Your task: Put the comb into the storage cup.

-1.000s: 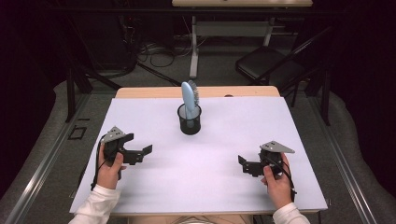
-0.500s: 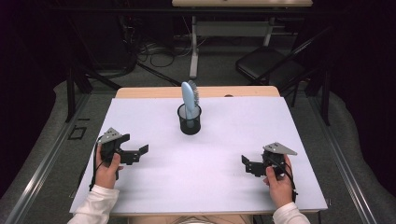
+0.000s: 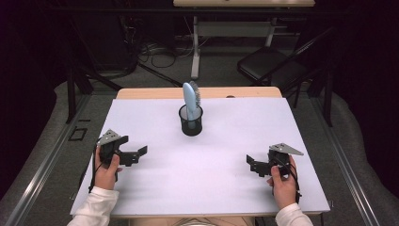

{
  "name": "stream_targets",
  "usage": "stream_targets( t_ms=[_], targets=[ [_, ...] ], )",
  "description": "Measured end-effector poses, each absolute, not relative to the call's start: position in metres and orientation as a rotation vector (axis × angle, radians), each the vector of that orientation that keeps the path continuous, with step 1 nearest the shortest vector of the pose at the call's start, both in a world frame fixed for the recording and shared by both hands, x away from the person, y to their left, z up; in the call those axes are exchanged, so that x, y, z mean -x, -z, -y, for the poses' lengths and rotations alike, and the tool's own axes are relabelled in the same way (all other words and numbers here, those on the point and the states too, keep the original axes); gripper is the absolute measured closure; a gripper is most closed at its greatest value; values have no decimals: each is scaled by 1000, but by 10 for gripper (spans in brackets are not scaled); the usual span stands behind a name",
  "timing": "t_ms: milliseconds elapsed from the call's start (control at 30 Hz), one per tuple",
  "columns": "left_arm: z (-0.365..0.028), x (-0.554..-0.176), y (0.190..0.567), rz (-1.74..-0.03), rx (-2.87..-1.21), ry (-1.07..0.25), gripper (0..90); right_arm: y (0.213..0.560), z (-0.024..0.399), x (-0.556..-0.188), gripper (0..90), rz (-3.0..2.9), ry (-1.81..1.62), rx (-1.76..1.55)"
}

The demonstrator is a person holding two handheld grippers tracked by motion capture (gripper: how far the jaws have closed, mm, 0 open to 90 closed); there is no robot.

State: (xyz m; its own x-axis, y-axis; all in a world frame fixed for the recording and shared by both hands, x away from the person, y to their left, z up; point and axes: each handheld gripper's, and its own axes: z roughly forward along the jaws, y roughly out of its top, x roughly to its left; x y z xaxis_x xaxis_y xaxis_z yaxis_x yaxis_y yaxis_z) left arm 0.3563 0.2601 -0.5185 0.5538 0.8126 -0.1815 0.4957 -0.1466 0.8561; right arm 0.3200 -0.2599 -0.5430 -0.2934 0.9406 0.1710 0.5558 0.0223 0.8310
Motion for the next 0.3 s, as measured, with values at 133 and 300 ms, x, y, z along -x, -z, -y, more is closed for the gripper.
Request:
stream_targets(
  t_ms=[133,300],
  targets=[
    [-261,-357,519,-1085,-1802,-404,20,543,263,-321,22,-1861,-1185,-1543],
    [-261,-357,519,-1083,-1807,-408,20,543,265,-320,23,-1847,-1184,-1539]
  ],
)
